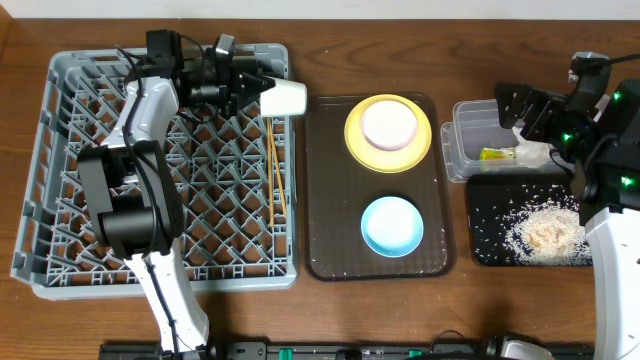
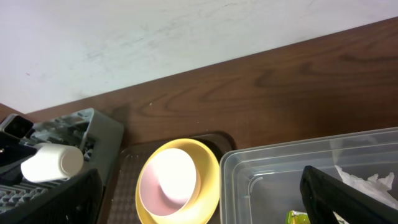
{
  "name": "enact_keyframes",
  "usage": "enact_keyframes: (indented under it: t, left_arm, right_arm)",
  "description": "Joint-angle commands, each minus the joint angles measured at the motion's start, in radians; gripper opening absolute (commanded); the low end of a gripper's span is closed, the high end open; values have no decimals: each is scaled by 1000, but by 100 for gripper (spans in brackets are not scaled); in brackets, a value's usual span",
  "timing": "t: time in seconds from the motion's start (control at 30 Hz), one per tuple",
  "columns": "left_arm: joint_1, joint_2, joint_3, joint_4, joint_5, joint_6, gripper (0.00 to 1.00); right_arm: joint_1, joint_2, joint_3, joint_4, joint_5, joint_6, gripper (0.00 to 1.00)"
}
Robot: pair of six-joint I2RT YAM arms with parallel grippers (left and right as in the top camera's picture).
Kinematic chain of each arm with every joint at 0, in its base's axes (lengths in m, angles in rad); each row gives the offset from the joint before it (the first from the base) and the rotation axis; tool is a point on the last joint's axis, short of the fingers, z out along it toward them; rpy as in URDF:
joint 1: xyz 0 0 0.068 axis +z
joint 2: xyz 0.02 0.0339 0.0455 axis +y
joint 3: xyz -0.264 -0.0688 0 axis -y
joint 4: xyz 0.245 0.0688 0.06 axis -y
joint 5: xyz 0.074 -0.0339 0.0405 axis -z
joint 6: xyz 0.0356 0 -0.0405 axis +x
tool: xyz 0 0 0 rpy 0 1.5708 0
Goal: Sort waste into correct bins and load items into the dishwasher rack
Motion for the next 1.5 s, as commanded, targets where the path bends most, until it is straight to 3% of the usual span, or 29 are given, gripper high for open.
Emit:
enact_keyframes:
  t: [0.0,0.37,0.6,0.83,0.9,1.03,1.27,1.47]
  left_arm:
    - [6,19,-35,0,-60,-6,6]
    - [38,26,-47,-22,-139,-4,8]
    - [38,26,-47,-100,-246,81,11]
    - [38,26,-47,-111,-268,85,11]
    - [36,26,-47,-124,-267,85,6]
    - [36,26,-47,-154,-249,40,6]
    - [24,26,-47,-150,-56,40,6]
    - [-15,26,-47,-129,-60,39,6]
  right_arm:
    - [-6,0,1,-1,-12,-16,99]
    - [-6,0,1,-1,-12,-16,99]
    - [-6,0,1,-1,-12,-16,99]
    - [-6,0,1,-1,-12,-16,99]
    - [-6,0,1,-1,-12,-16,99]
    - [-6,0,1,-1,-12,-16,99]
    - [-6,0,1,-1,-12,-16,99]
    - [-6,0,1,-1,-12,-16,99]
